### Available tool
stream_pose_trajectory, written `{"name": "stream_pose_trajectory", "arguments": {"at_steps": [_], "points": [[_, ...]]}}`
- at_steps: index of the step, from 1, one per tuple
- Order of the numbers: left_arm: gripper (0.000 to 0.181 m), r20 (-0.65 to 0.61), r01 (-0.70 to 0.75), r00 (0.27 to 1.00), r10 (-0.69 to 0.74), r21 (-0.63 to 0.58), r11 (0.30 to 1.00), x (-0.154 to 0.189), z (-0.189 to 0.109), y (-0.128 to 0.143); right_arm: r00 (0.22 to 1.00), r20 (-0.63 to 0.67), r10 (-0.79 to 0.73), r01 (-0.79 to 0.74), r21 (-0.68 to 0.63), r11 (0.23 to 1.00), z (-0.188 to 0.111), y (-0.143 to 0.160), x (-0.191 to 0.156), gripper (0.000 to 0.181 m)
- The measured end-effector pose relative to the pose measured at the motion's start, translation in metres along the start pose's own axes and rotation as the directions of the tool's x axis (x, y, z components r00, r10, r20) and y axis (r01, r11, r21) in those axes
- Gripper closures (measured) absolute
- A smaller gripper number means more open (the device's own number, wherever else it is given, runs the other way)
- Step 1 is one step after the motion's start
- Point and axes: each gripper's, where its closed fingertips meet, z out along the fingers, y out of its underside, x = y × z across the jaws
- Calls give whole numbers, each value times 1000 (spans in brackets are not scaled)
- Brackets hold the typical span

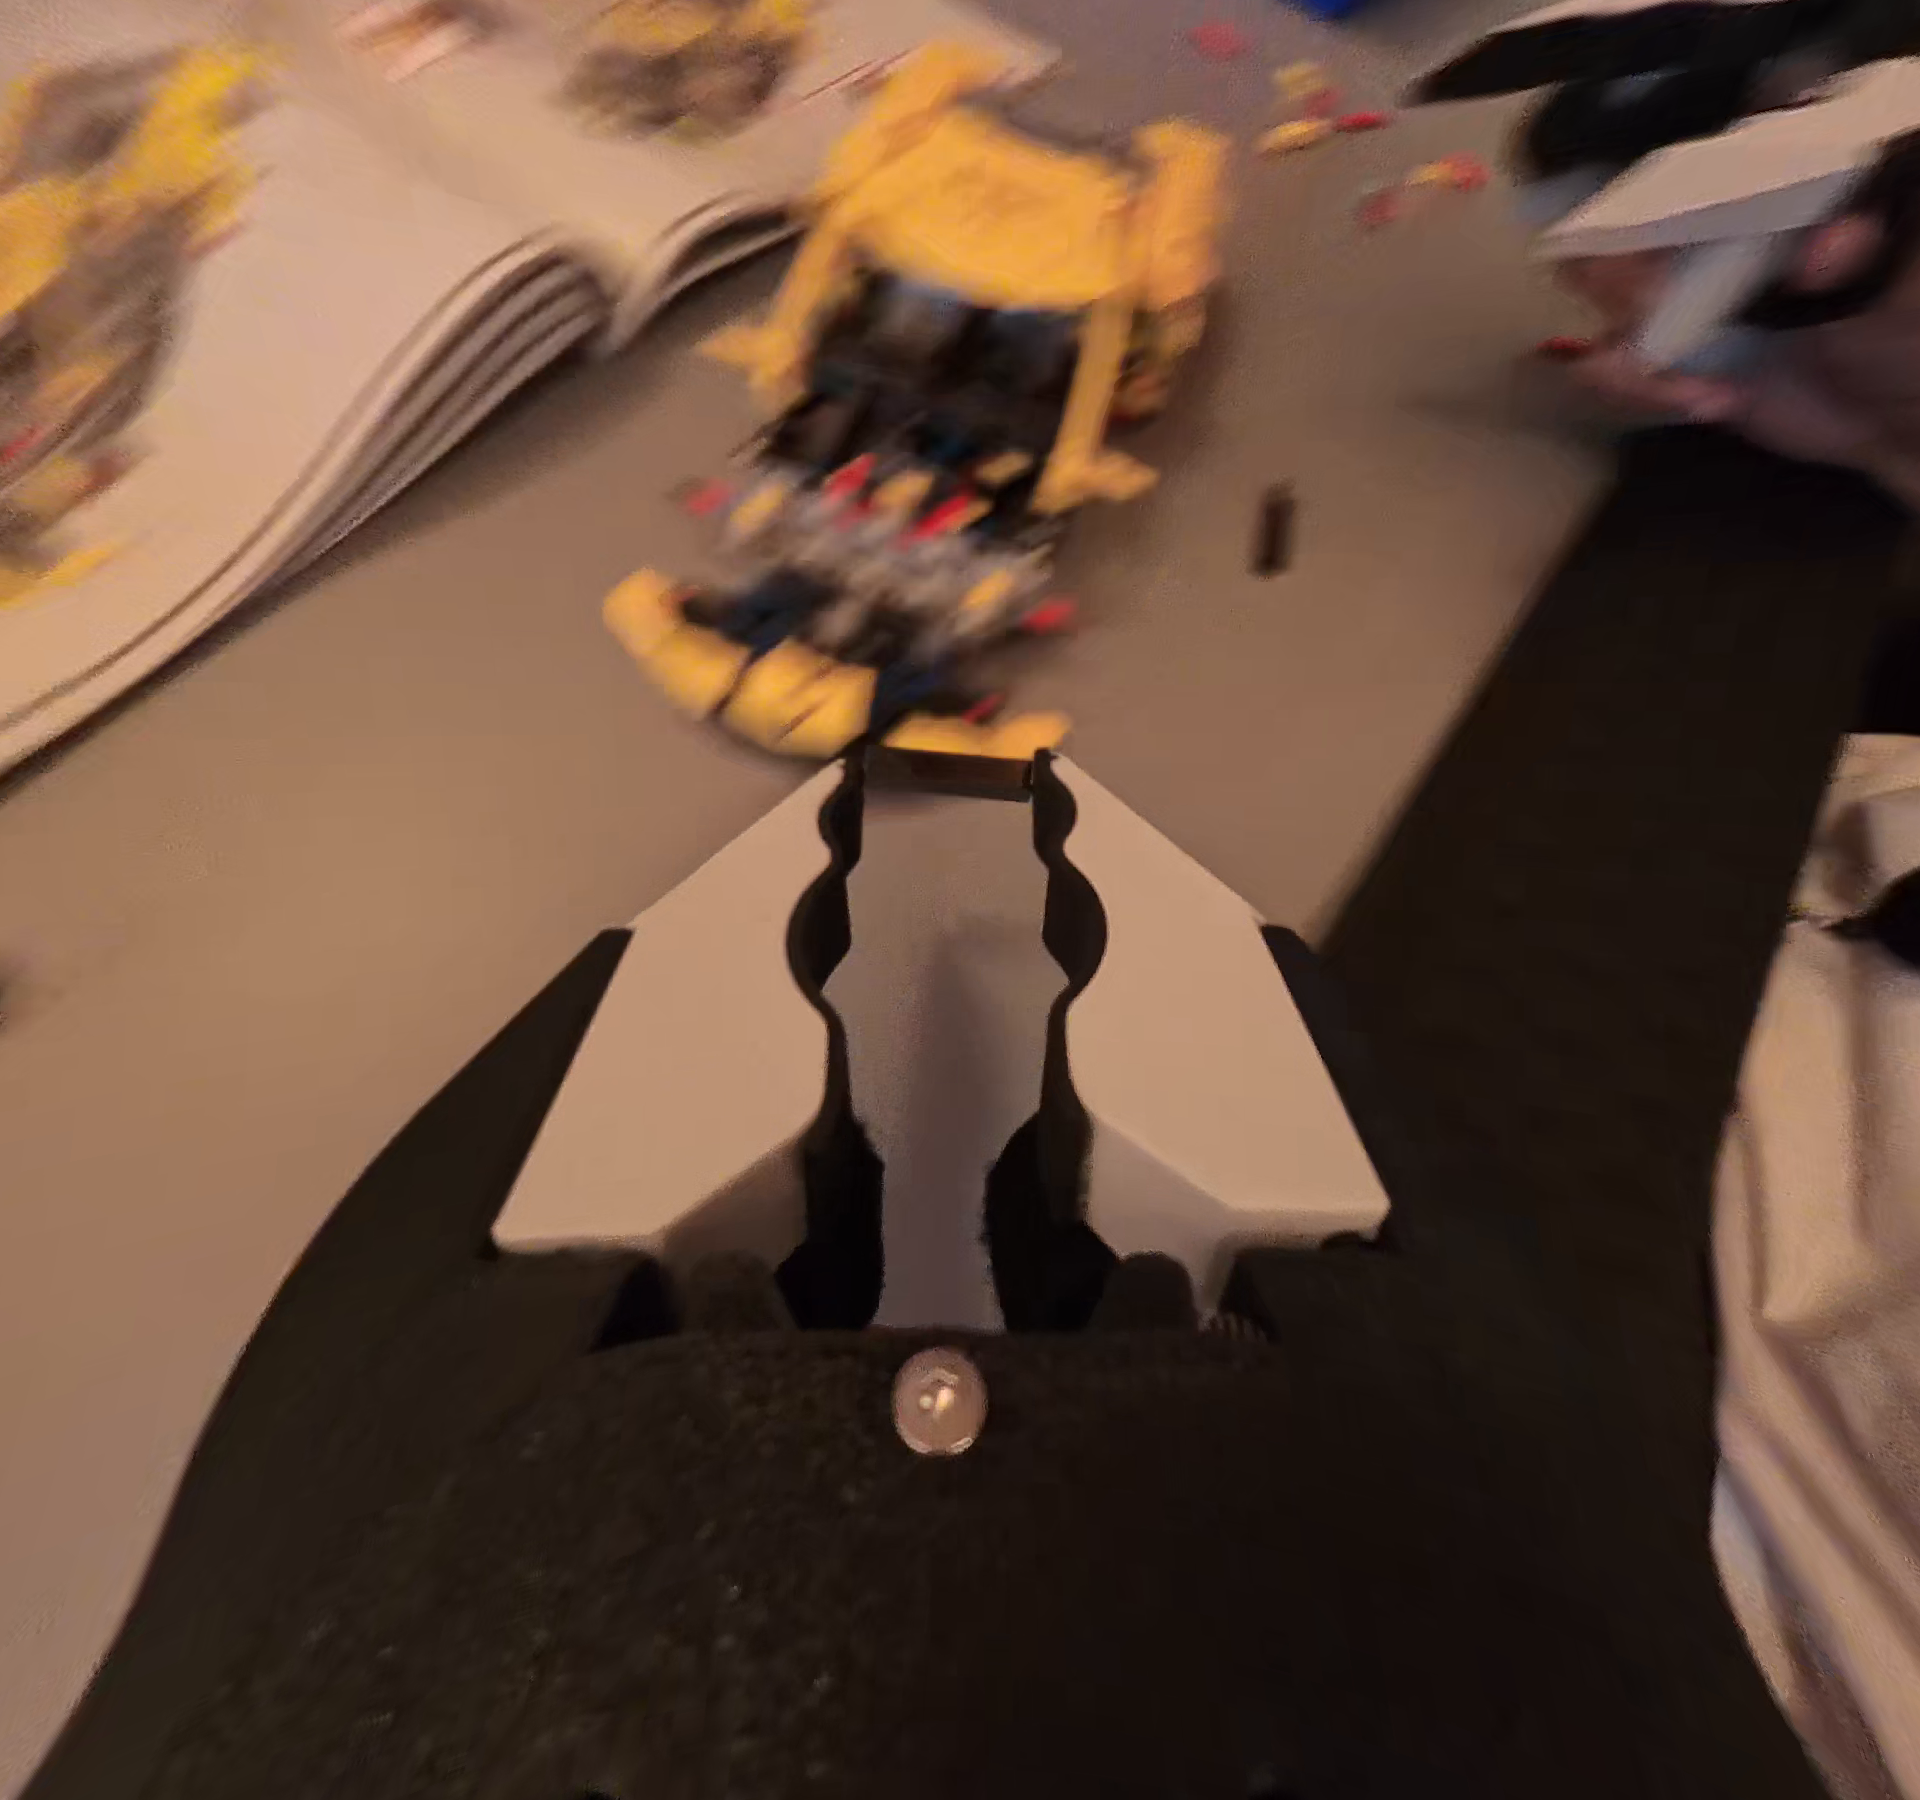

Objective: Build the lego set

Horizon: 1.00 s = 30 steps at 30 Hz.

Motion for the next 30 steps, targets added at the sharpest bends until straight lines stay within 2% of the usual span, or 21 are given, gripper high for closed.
{"name": "stream_pose_trajectory", "arguments": {"at_steps": [1,3,5,8,12,16,19,21,23,25,27,30], "points": [[149,-40,-52,998,52,16,999,28,18,-13,1000,1,3,-3,1,1000,0,0,0,106],[149,-38,-151,988,151,3,989,67,55,-26,1000,2,5,-5,6,1000,-1,-1,0,106],[149,3,-240,971,241,-48,970,87,86,-27,1000,3,3,-3,12,1000,-2,-1,0,106],[148,-25,-257,966,256,-129,958,100,117,-16,1000,3,1,-1,15,1000,-2,-2,0,106],[147,-53,-213,977,207,-173,962,99,130,-7,1000,8,-10,9,10,1000,-2,-1,-1,106],[144,-34,-209,978,206,-172,963,96,128,-7,1000,10,-13,12,5,1000,-1,0,-2,106],[138,1,-144,990,144,-62,988,89,103,-28,1000,13,-6,6,-1,1000,0,1,-1,106],[139,53,-9,999,9,9,1000,61,75,-40,1000,17,-2,2,-3,1000,1,2,-1,106],[139,196,155,967,-162,51,987,2,43,-37,1000,18,-1,1,-5,1000,1,2,-2,106],[139,384,281,871,-306,119,952,-69,9,-21,1000,19,-2,2,-9,1000,2,3,-2,105],[132,534,342,763,-366,147,928,-126,-18,1,1000,20,-3,3,-17,1000,3,4,-2,105],[120,623,414,655,-428,177,893,-175,-34,21,1000,24,-2,2,-31,1000,5,6,-2,105]]}}
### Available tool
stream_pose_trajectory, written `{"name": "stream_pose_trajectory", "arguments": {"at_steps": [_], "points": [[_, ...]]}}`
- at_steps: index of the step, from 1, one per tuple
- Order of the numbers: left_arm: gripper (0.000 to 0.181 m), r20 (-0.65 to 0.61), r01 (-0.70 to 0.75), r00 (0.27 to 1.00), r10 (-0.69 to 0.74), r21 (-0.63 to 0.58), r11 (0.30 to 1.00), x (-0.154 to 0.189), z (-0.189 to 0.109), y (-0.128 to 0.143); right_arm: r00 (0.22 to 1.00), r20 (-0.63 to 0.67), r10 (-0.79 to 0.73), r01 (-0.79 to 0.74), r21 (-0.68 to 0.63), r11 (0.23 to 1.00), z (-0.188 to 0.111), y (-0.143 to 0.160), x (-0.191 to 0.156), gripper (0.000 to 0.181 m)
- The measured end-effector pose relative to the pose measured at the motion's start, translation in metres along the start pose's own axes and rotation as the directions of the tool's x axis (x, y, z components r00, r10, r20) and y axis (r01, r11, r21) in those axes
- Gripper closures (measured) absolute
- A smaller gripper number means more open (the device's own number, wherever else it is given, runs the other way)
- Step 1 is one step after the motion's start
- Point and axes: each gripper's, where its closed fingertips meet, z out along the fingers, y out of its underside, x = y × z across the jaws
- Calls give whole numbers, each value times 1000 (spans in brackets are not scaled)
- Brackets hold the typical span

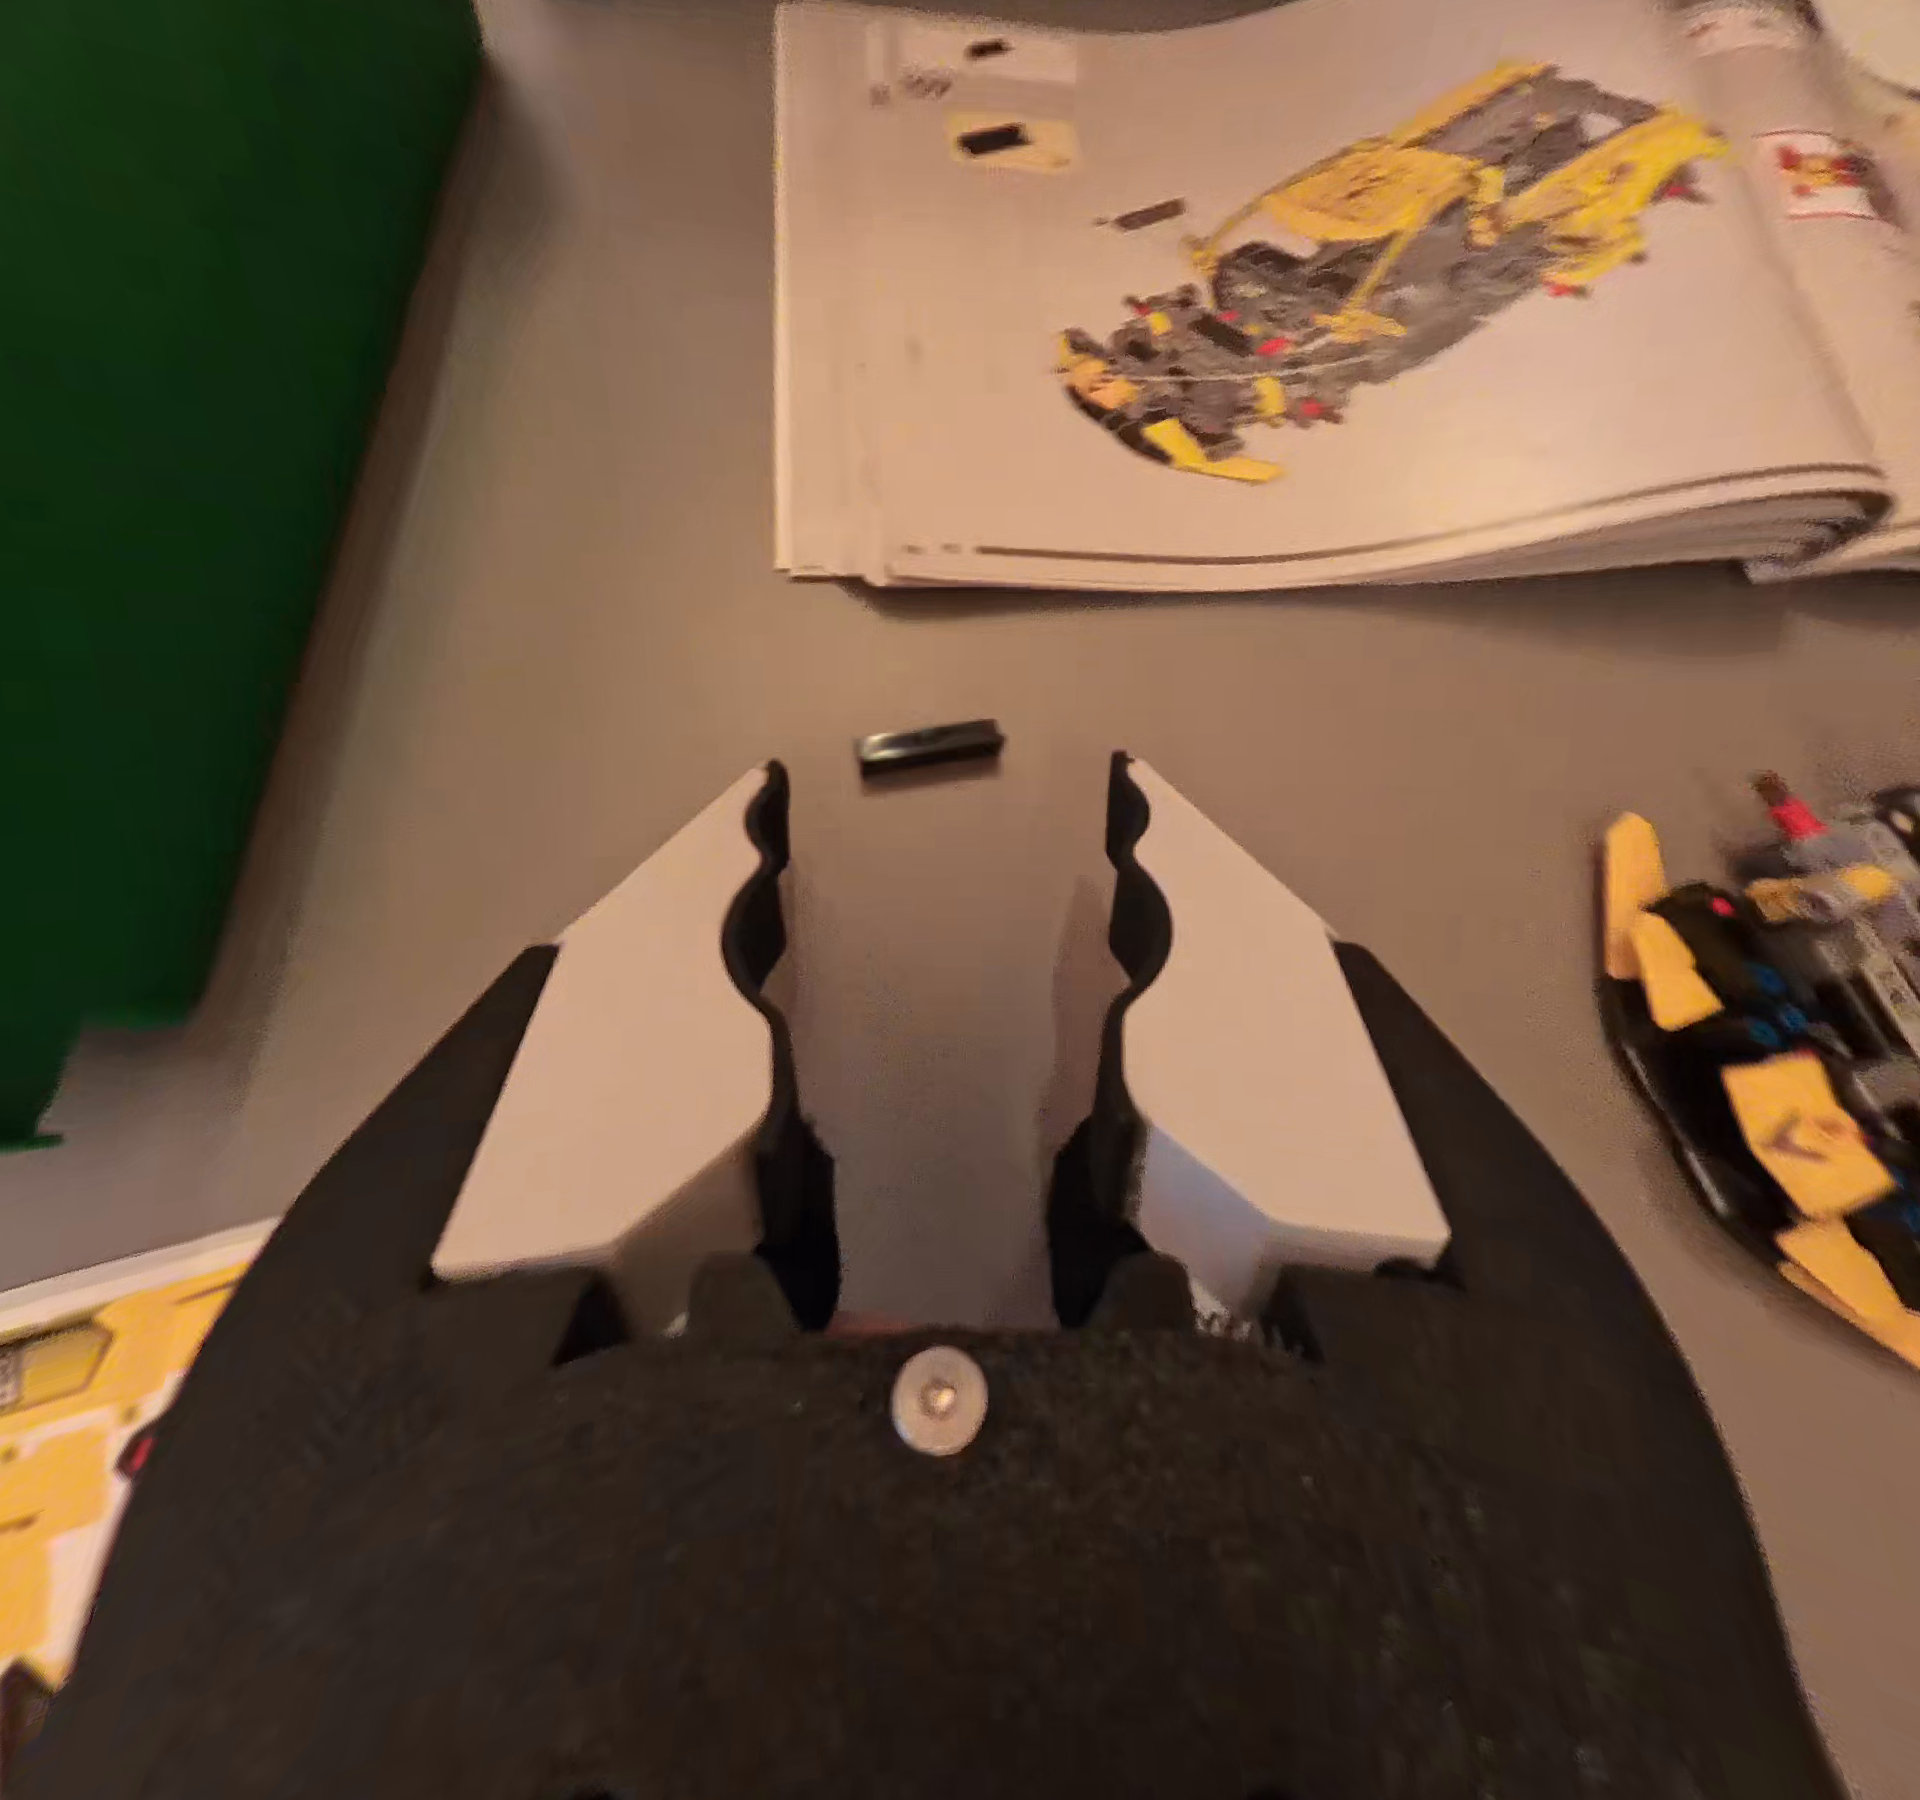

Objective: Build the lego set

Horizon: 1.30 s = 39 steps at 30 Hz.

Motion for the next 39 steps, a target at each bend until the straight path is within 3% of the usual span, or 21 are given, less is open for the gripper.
{"name": "stream_pose_trajectory", "arguments": {"at_steps": [6,7,9,12,14,16,19,22,23,27,34,39], "points": [[119,36,11,999,-9,-62,998,-8,25,7,1000,-5,1,-1,-6,1000,1,1,1,106],[123,56,-9,998,12,-63,998,-10,27,6,1000,-5,2,-2,-7,1000,1,1,1,106],[149,79,-67,994,72,-66,996,-10,29,6,1000,-2,5,-5,-10,1000,1,2,1,106],[149,36,-85,995,88,-94,992,-1,23,11,1000,3,7,-7,-11,1000,1,2,1,106],[149,-107,-77,992,72,-46,996,30,6,3,1000,2,10,-10,-7,1000,1,2,1,107],[149,-305,-108,945,119,50,993,87,-27,-9,1000,3,17,-17,-5,1000,1,1,2,108],[149,-604,-254,737,303,169,952,194,-85,6,1000,3,18,-18,-6,1000,1,2,2,108],[148,-718,-450,534,446,205,869,263,-111,62,1000,2,12,-12,-2,1000,0,1,1,108],[148,-735,-505,489,470,201,839,276,-111,80,1000,2,11,-11,-1,1000,0,1,1,108],[148,-751,-570,456,478,167,805,311,-96,110,1000,3,9,-9,2,1000,0,1,1,108],[148,-735,-625,402,545,215,751,368,-77,118,999,24,33,-35,67,997,-7,-9,1,109],[148,-703,-696,389,595,199,690,381,-58,127,996,19,90,-92,138,986,-16,-18,10,111]]}}
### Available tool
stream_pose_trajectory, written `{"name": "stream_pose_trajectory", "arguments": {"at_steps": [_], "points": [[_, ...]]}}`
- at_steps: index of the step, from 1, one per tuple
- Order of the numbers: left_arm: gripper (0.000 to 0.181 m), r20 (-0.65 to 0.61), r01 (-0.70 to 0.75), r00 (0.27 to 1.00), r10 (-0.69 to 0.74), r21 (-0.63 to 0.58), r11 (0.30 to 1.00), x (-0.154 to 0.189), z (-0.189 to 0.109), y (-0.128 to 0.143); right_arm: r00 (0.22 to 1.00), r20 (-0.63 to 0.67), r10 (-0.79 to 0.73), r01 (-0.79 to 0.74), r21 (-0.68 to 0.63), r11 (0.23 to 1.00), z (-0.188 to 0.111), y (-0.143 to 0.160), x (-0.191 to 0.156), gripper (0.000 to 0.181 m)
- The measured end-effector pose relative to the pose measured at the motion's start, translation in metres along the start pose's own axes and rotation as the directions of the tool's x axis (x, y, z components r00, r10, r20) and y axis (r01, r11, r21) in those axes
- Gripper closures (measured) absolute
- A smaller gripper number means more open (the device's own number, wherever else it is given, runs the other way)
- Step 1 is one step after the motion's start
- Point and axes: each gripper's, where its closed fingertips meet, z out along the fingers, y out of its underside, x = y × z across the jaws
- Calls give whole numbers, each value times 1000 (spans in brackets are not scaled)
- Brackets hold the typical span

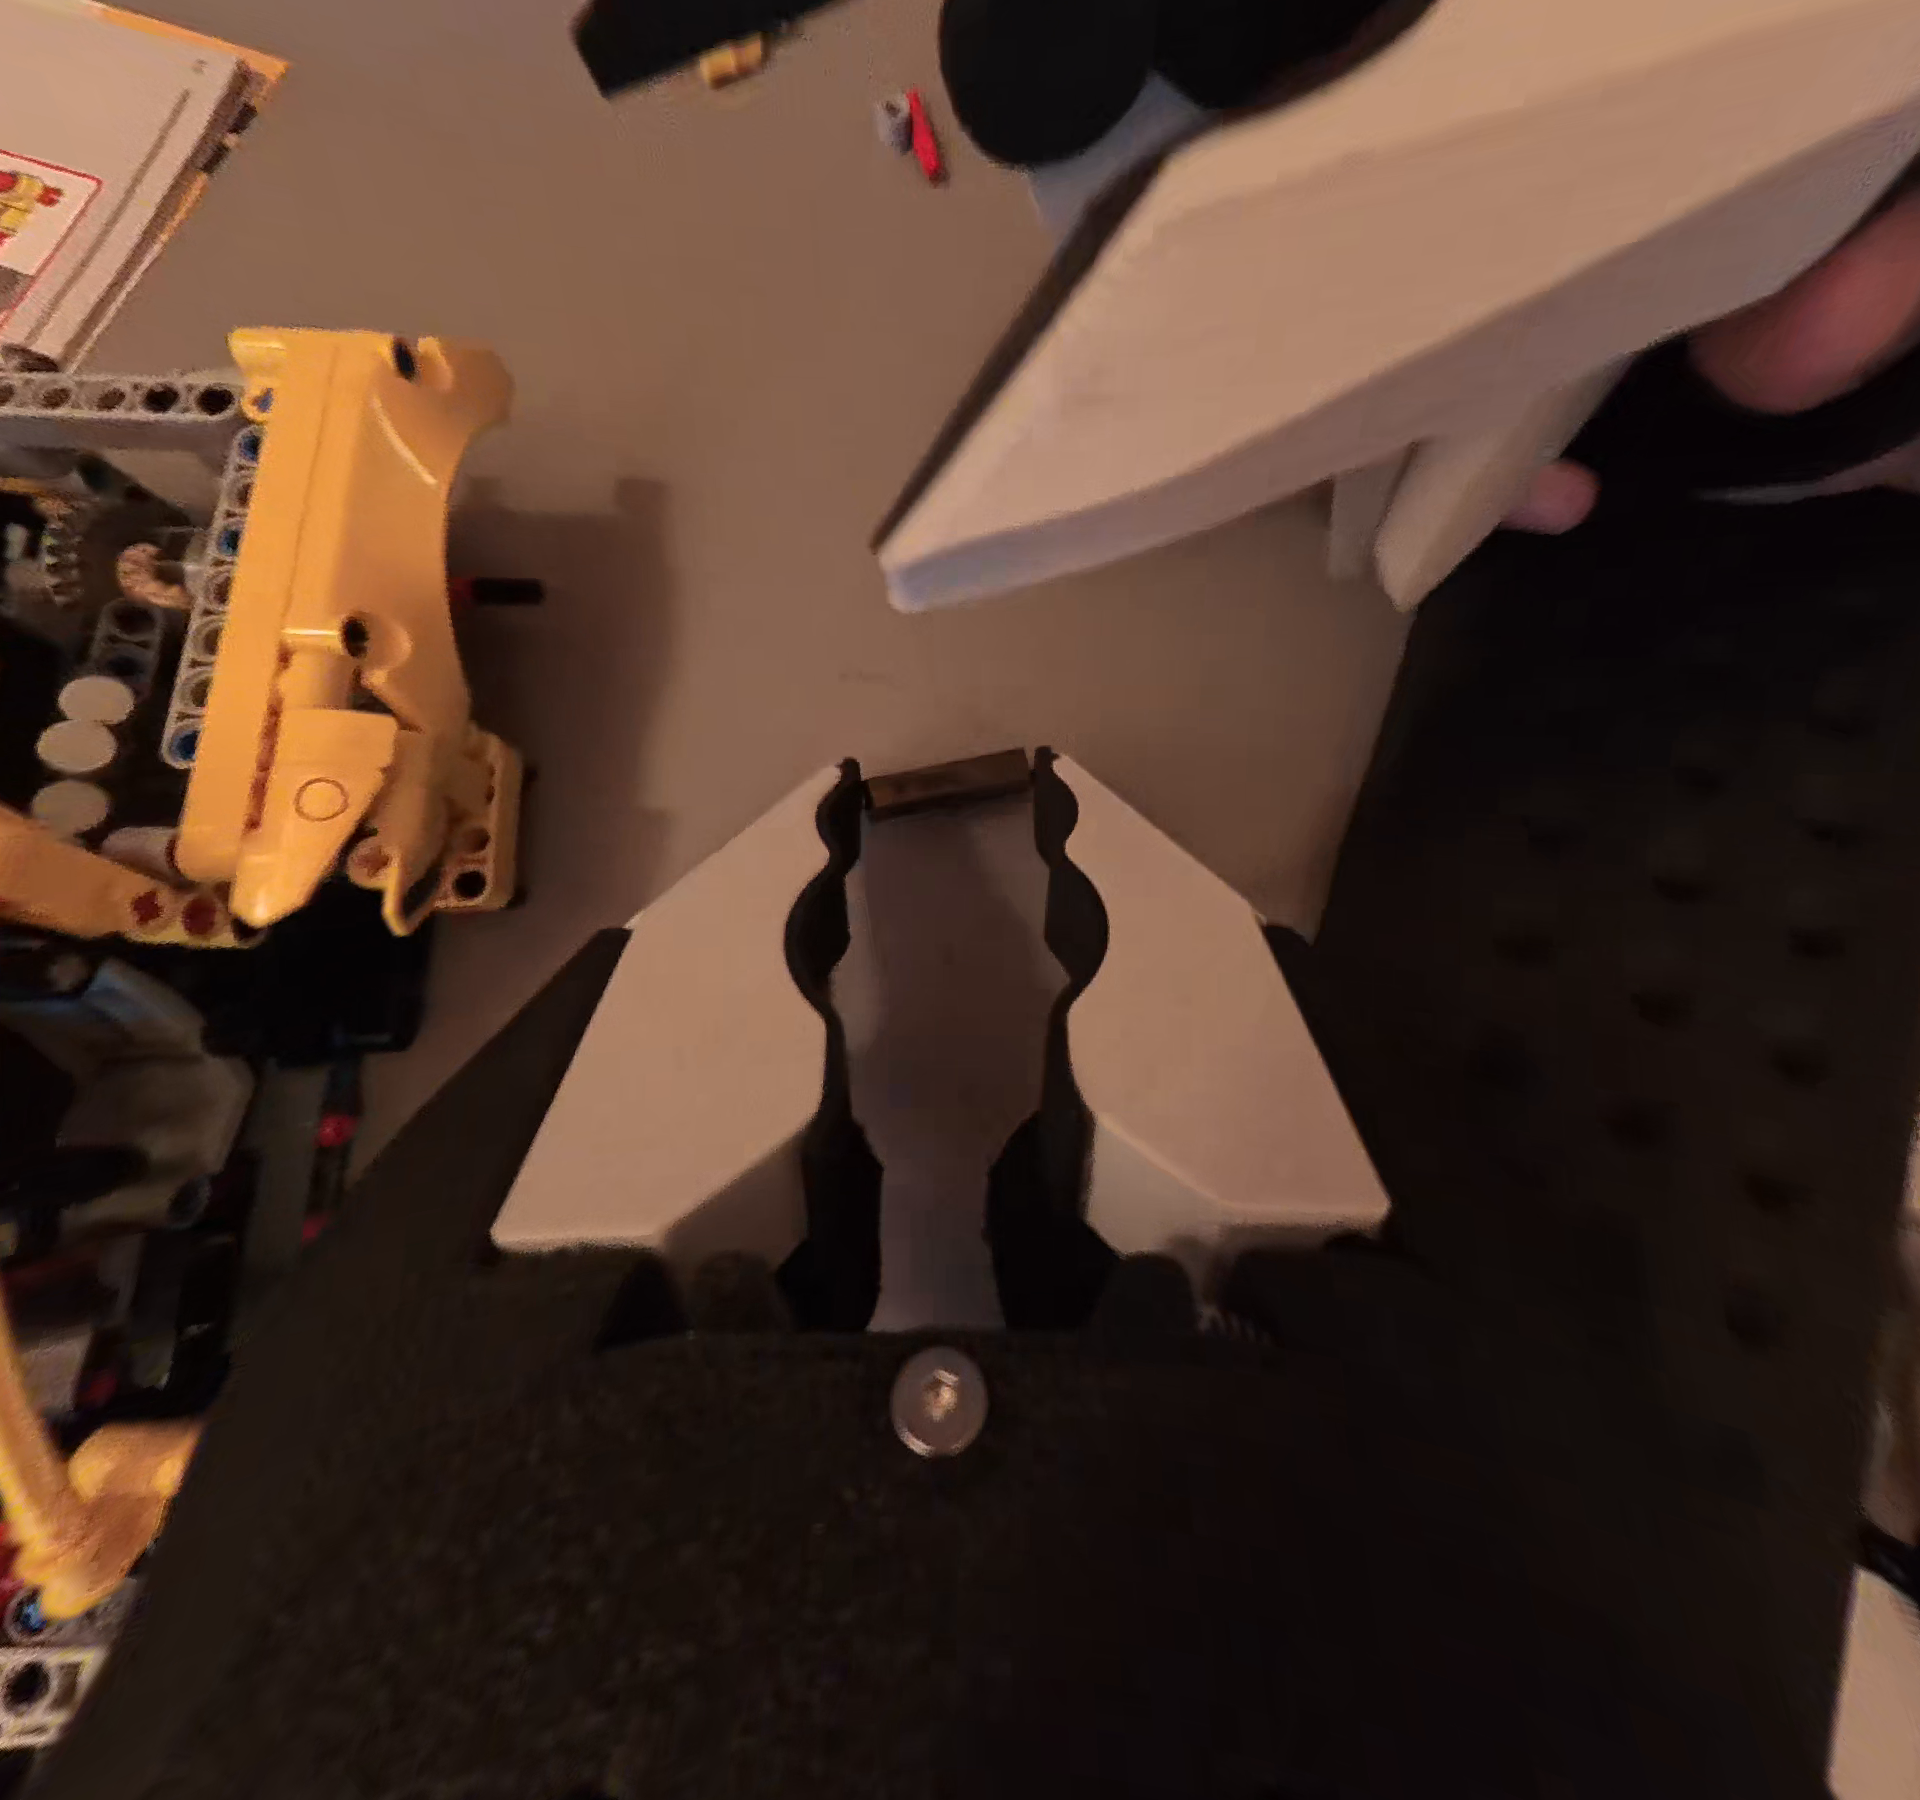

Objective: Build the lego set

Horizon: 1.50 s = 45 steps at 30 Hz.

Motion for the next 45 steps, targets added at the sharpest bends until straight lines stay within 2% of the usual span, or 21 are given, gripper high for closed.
{"name": "stream_pose_trajectory", "arguments": {"at_steps": [2,6,8,10,12,15,18,20,22,24,29,37,45], "points": [[148,32,-11,999,11,-18,1000,-3,5,5,1000,-1,9,-9,-5,1000,1,1,2,111],[142,29,24,999,-25,25,999,-7,-2,6,1000,15,21,-20,-54,998,4,7,0,114],[141,-39,63,997,-59,107,992,-5,-19,-3,1000,24,14,-13,-59,998,6,7,-2,116],[140,-99,114,991,-93,233,966,-13,-48,-14,1000,19,5,-4,-63,998,9,6,-1,116],[140,-71,153,988,-137,358,921,-48,-89,-17,1000,2,-5,5,-52,999,14,3,2,116],[140,93,203,952,-292,524,827,-138,-159,1,999,-39,-17,16,-32,999,25,-4,13,117],[140,305,239,818,-487,591,771,-228,-212,54,996,-85,-11,9,-26,1000,42,-13,29,121],[141,368,281,709,-601,635,720,-258,-231,87,994,-104,-12,9,-28,1000,56,-18,38,121],[141,369,325,648,-666,658,680,-267,-238,101,988,-147,-45,42,-26,999,65,-22,46,123],[141,389,316,632,-670,660,682,-271,-241,106,981,-179,-68,68,-9,998,70,-25,50,126],[141,393,321,634,-666,649,689,-274,-238,110,987,-157,29,-29,4,1000,78,-24,58,128],[141,494,326,593,-636,575,750,-282,-233,129,990,-135,41,-41,2,999,80,-24,59,132],[141,469,383,587,-660,558,736,-286,-222,136,990,-135,32,-34,-12,999,83,-20,59,130]]}}
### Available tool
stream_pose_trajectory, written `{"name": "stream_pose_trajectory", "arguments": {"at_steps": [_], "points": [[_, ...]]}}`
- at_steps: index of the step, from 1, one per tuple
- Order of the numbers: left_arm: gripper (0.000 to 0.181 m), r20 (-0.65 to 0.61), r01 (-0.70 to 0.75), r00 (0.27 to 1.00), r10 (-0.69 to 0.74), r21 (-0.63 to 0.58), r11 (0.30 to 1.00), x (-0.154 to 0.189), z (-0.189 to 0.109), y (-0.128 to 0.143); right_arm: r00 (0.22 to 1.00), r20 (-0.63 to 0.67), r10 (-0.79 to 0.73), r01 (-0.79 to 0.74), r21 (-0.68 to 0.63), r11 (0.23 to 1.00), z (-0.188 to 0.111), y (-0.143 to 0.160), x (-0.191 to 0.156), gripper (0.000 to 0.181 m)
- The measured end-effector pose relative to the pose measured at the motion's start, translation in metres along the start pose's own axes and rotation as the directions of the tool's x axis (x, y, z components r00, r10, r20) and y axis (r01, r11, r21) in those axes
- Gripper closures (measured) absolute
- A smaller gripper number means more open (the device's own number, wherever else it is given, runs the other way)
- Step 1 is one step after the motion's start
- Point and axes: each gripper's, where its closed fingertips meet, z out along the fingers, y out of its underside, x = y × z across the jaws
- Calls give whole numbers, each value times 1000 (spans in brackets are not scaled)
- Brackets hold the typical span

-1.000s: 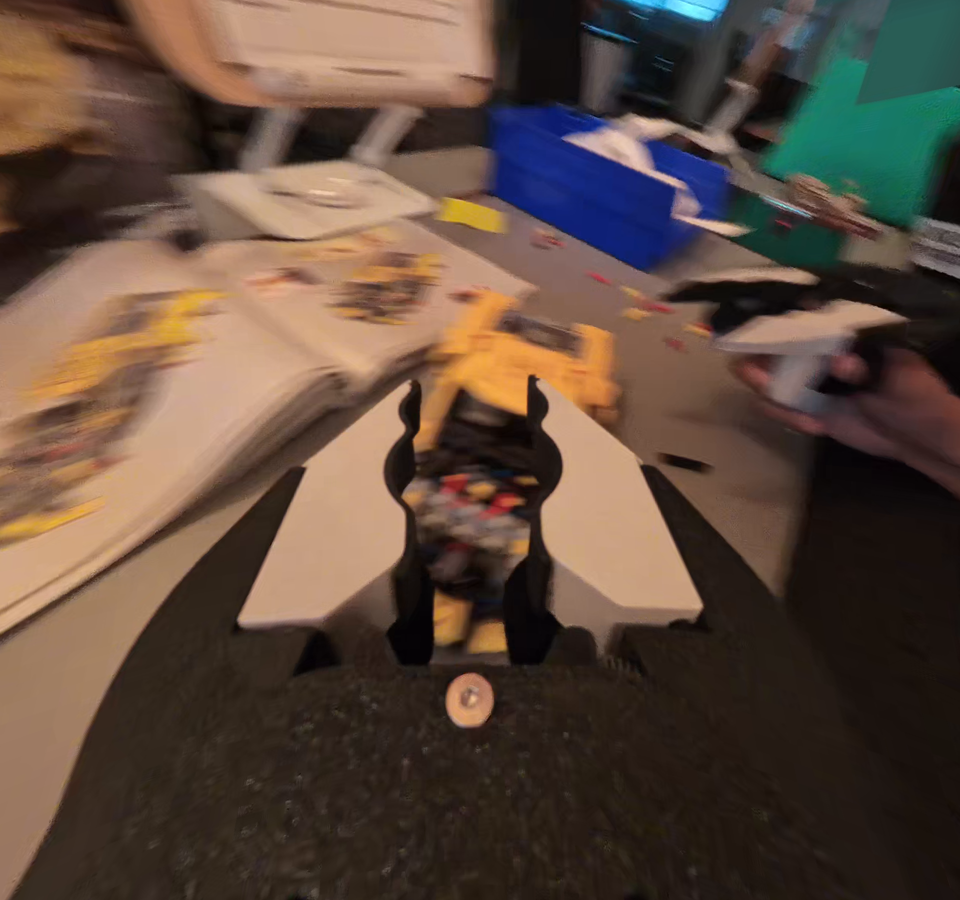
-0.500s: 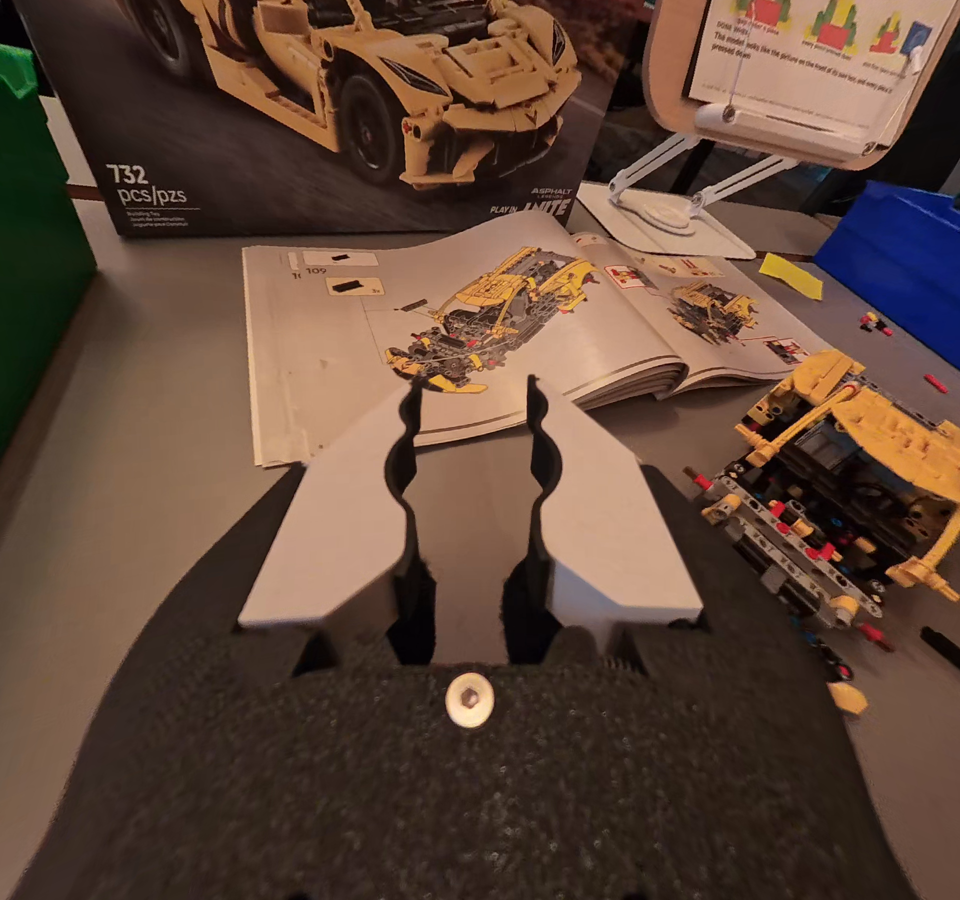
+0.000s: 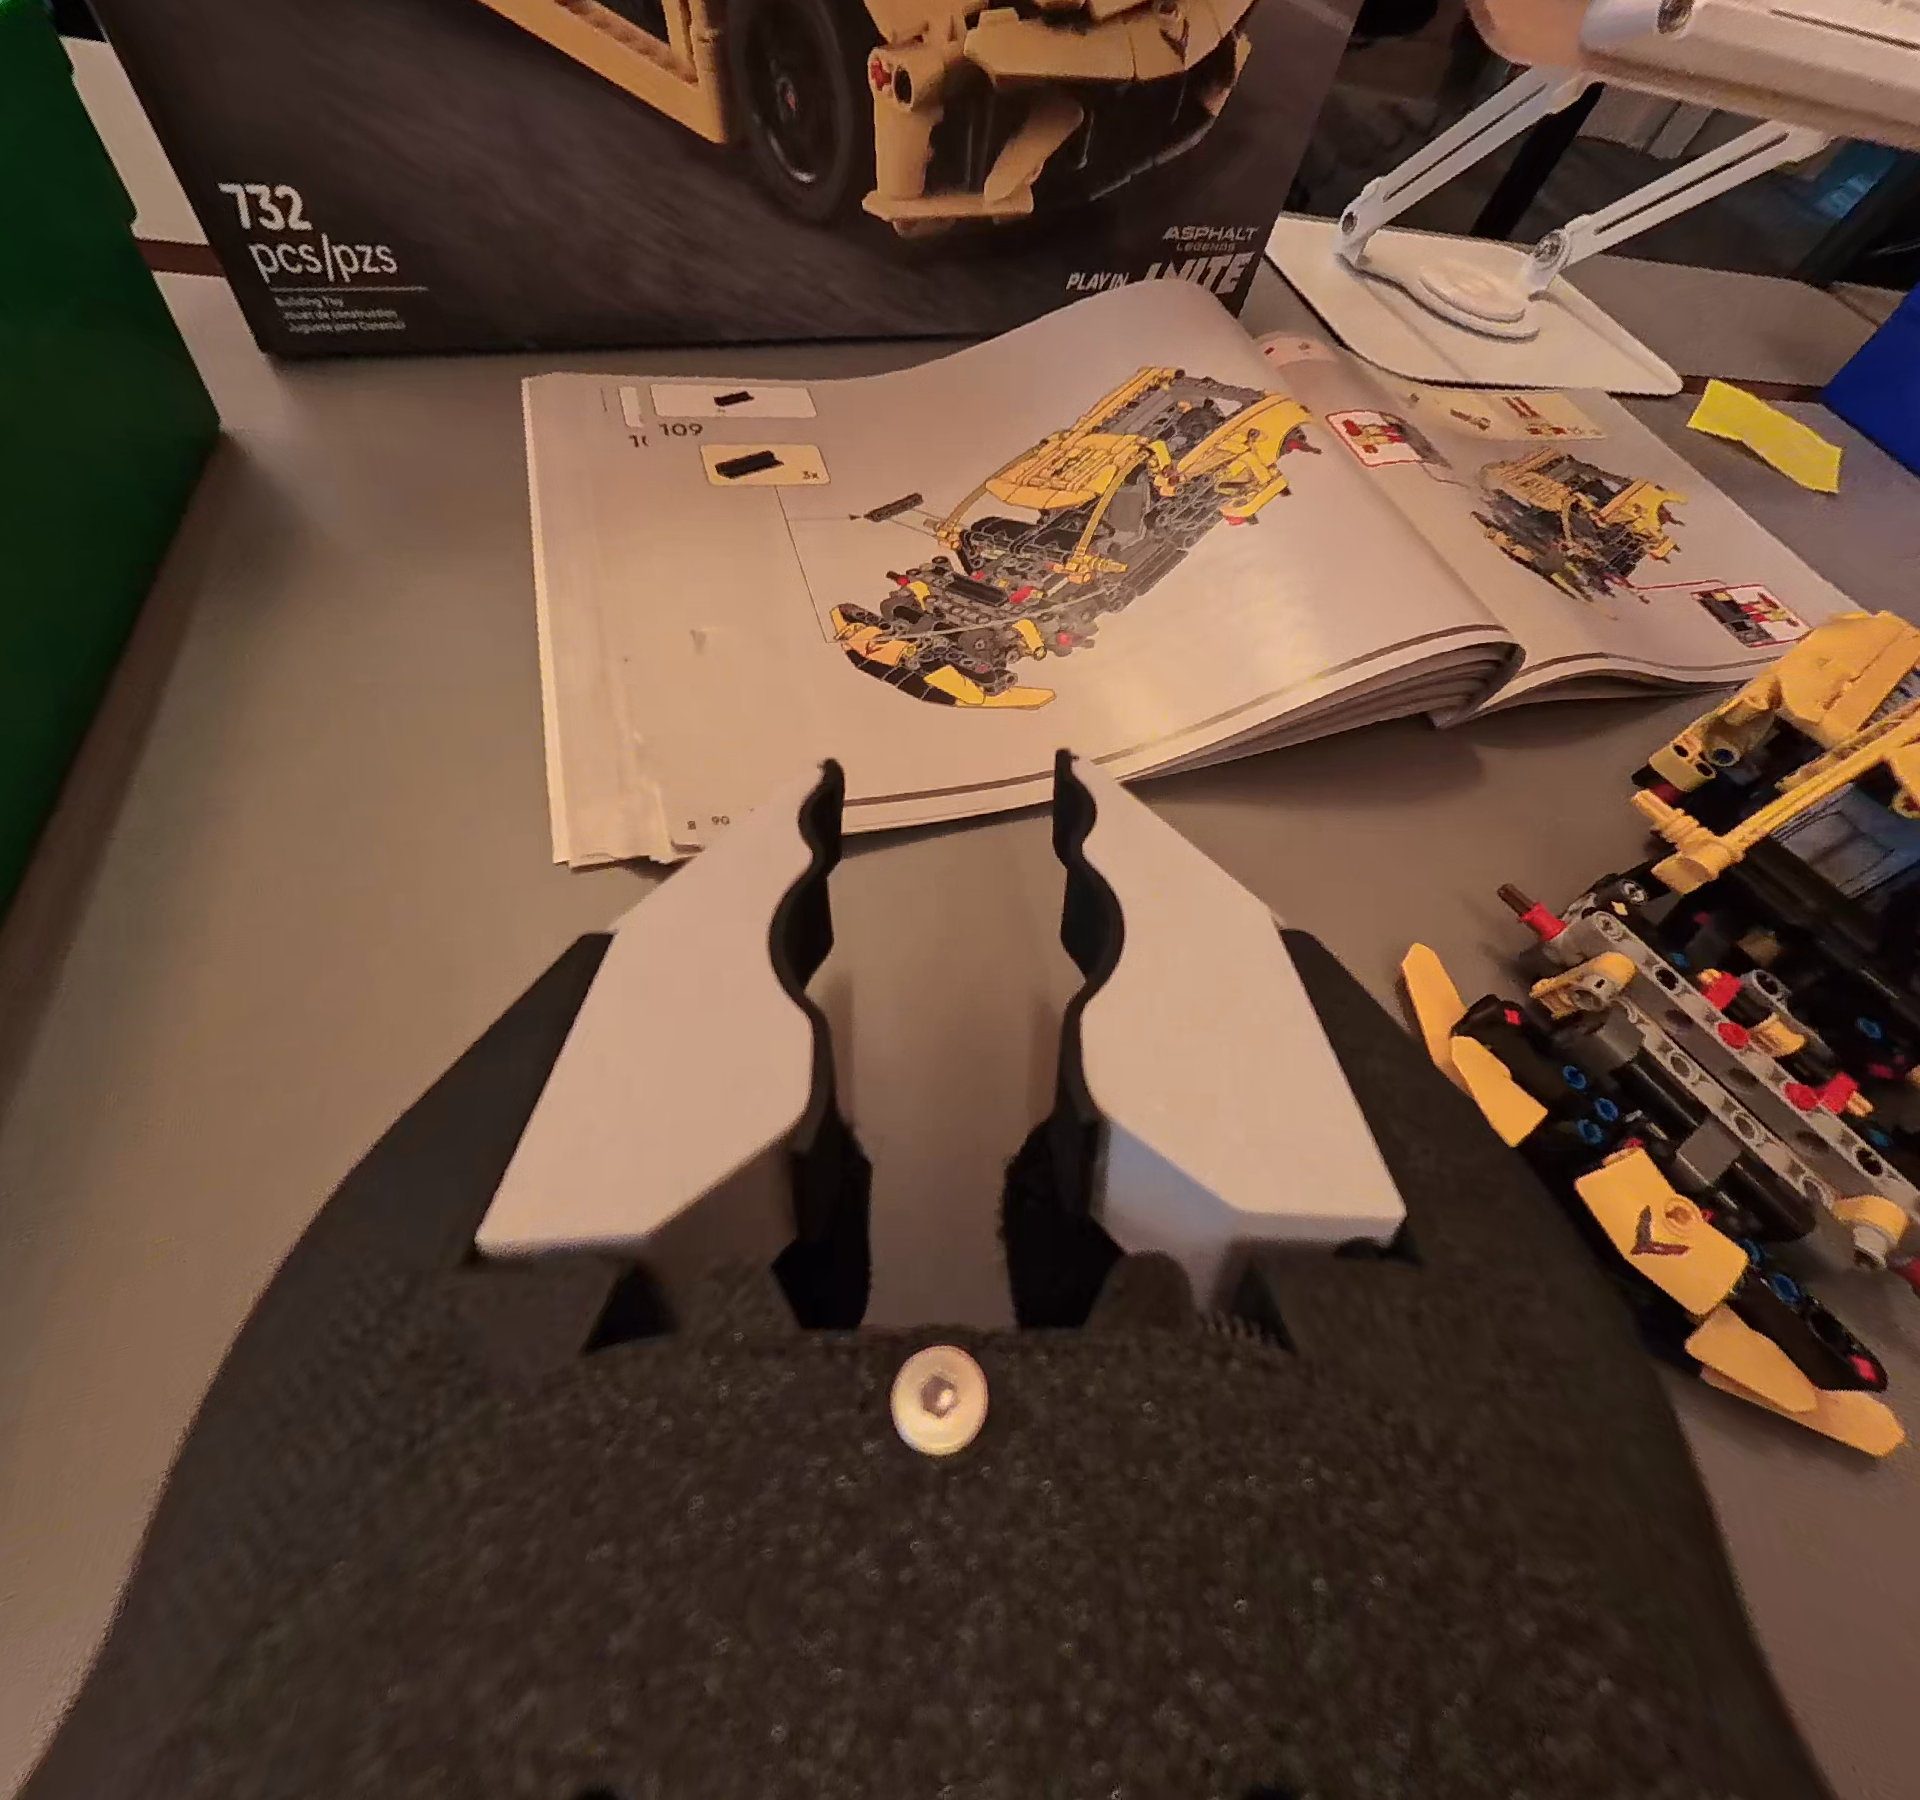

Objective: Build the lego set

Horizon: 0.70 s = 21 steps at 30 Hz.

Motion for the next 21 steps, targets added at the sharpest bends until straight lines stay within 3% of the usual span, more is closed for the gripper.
{"name": "stream_pose_trajectory", "arguments": {"at_steps": [21], "points": [[141,-7,1,1000,-1,-2,1000,1,0,0,1000,14,4,-3,-28,1000,4,8,-1,131]]}}
